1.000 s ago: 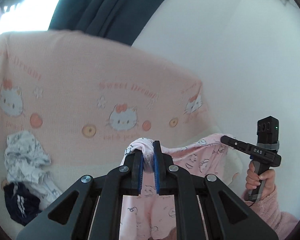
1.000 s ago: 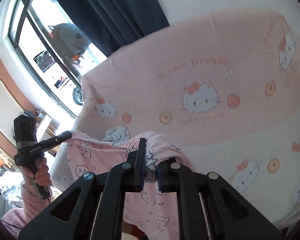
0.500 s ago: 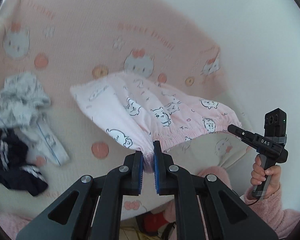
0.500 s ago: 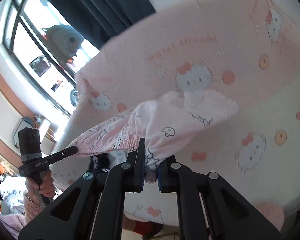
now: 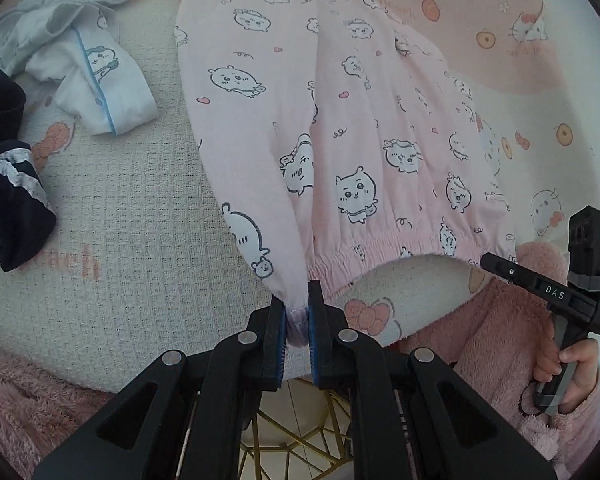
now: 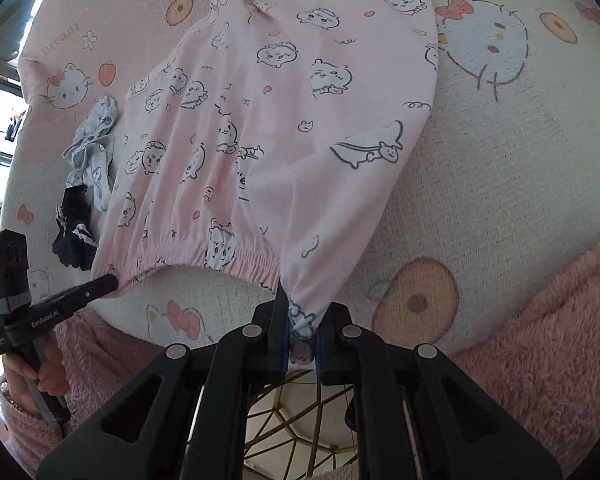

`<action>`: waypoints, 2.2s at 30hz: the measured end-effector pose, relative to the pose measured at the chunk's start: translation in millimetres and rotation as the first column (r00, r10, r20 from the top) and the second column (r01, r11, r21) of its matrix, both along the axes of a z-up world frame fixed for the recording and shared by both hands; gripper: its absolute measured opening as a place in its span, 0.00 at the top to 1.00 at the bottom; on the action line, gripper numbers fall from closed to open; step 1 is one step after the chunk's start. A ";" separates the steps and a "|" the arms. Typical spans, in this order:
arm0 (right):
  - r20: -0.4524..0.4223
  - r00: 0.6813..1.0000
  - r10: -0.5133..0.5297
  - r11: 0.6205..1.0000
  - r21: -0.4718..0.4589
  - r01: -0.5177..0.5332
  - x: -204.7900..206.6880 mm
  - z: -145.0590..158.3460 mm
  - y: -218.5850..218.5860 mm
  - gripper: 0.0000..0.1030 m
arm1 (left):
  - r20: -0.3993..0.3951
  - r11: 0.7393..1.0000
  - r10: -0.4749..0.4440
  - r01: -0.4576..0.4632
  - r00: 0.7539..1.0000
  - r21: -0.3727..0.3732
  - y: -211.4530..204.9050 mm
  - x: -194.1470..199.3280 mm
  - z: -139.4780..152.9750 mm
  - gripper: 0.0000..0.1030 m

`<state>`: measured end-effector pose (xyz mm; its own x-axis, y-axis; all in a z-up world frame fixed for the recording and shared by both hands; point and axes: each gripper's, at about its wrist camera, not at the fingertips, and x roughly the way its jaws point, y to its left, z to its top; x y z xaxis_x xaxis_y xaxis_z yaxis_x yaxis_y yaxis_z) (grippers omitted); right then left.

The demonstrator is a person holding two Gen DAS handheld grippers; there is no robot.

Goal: Fold clothes

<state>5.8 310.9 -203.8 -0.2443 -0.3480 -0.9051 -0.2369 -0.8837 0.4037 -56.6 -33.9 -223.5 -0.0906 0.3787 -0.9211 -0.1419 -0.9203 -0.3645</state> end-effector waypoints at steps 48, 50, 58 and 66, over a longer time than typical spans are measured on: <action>-0.145 0.980 0.134 0.964 0.249 -0.095 -326.2 -1.0 -21.2 0.76 | -0.339 0.953 0.111 -0.196 0.934 -0.229 -55.2 -276.5 5.9 0.97; -0.120 0.972 0.200 0.947 0.277 -0.161 -325.8 -7.7 -32.9 0.76 | -0.318 0.945 0.110 -0.198 0.942 -0.260 -65.6 -275.4 -1.4 0.97; -0.013 0.925 0.380 0.863 0.366 -0.350 -312.7 -12.7 -60.9 0.75 | -0.239 0.928 0.107 -0.184 0.965 -0.325 -80.5 -266.2 -39.3 0.96; -0.162 0.848 0.504 0.843 0.307 -0.442 -344.5 11.0 -101.1 0.63 | -0.335 0.963 0.102 -0.177 0.937 -0.202 -78.2 -275.3 -25.0 0.96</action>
